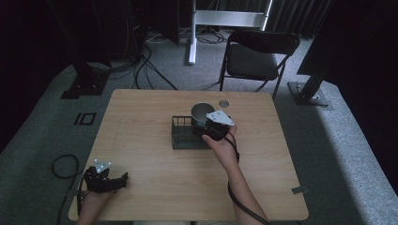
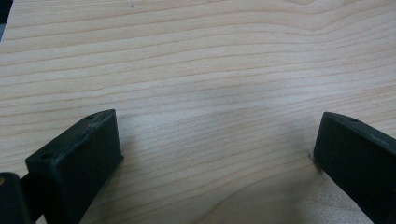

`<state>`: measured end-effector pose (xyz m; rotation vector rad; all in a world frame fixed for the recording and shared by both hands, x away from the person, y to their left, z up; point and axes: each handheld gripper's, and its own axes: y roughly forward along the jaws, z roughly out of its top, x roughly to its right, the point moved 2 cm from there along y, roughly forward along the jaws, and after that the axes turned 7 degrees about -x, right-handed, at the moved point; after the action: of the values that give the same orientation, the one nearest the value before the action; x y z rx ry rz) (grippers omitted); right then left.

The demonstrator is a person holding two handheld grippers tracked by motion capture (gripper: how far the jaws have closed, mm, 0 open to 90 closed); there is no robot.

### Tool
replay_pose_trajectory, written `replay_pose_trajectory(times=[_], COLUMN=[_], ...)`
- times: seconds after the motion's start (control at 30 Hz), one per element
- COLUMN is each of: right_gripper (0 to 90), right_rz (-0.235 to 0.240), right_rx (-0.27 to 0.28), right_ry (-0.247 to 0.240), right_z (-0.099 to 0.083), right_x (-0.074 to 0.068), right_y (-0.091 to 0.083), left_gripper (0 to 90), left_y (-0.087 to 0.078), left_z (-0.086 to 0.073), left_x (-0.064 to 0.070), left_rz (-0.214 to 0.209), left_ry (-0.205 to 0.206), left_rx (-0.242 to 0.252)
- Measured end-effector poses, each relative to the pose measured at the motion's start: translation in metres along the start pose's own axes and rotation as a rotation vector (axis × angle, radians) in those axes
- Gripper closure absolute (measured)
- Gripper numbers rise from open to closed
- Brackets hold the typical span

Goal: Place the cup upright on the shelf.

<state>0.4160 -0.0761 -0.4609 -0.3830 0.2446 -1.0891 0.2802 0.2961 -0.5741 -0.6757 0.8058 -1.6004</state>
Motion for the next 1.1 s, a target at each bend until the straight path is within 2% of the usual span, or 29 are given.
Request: replay_pose_trajectory(times=[0.57, 0.9, 1.03, 1.1], right_gripper=[13.0, 13.0, 12.0, 11.6], right_rz=[-0.022, -0.015, 0.01, -0.004], right_rx=[-0.039, -0.036, -0.054, -0.055], right_ry=[0.028, 0.033, 0.048, 0.033], right_z=[-0.021, -0.023, -0.022, -0.023], right_x=[0.004, 0.005, 0.005, 0.004], right_y=[0.015, 0.012, 0.011, 0.01], left_gripper=[1.4, 1.4, 1.4, 1.4], left_y=[0.0, 0.0, 0.0, 0.0], left_z=[0.0, 0.0, 0.0, 0.0], left_x=[0.0, 0.0, 0.0, 0.0], left_rz=[0.0, 0.0, 0.0, 0.0], left_ry=[0.0, 0.0, 0.001, 0.0], left_rx=[0.0, 0.0, 0.0, 0.0])
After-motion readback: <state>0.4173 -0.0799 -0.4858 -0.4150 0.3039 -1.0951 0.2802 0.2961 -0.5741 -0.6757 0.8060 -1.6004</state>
